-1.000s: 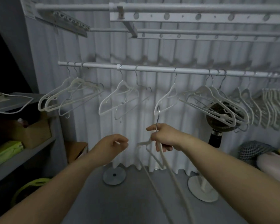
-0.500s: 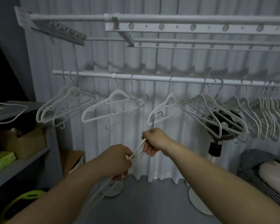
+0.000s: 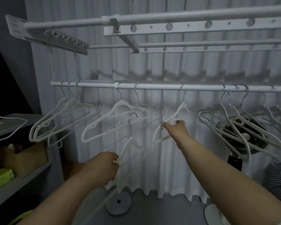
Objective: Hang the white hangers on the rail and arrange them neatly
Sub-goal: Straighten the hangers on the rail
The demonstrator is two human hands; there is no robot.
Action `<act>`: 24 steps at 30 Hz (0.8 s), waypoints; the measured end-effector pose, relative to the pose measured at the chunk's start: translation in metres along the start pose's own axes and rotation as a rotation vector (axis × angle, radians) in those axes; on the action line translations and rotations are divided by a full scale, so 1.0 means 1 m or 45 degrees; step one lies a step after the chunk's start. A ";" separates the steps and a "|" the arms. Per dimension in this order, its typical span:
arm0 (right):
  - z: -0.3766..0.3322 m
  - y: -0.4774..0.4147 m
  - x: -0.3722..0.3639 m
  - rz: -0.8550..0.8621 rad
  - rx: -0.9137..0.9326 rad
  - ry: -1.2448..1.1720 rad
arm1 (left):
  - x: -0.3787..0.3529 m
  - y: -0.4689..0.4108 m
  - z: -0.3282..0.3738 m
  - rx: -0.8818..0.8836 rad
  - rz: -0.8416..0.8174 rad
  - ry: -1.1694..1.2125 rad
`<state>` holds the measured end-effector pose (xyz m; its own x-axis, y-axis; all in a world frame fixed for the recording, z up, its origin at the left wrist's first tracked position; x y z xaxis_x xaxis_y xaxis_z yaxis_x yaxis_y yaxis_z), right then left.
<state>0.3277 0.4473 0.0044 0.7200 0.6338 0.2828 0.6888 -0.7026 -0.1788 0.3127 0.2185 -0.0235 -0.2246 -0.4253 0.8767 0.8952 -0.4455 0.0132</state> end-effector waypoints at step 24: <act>0.017 -0.119 0.046 -0.020 0.220 0.939 | 0.004 -0.174 0.090 -0.237 0.418 0.180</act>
<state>0.2803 0.5655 0.0225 0.5083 0.2194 0.8328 0.7456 -0.5960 -0.2980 0.1904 0.3649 0.0212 -0.0007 -0.6673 0.7448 0.8461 -0.3974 -0.3552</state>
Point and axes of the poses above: each hand's wrist, its own y-axis away from the middle knuckle, its own x-axis out of the back of the hand, z = x × y, the point moved 1 cm from there along -y, towards the middle knuckle, and after that the axes turned 5 degrees about x, right-handed, at the moved point
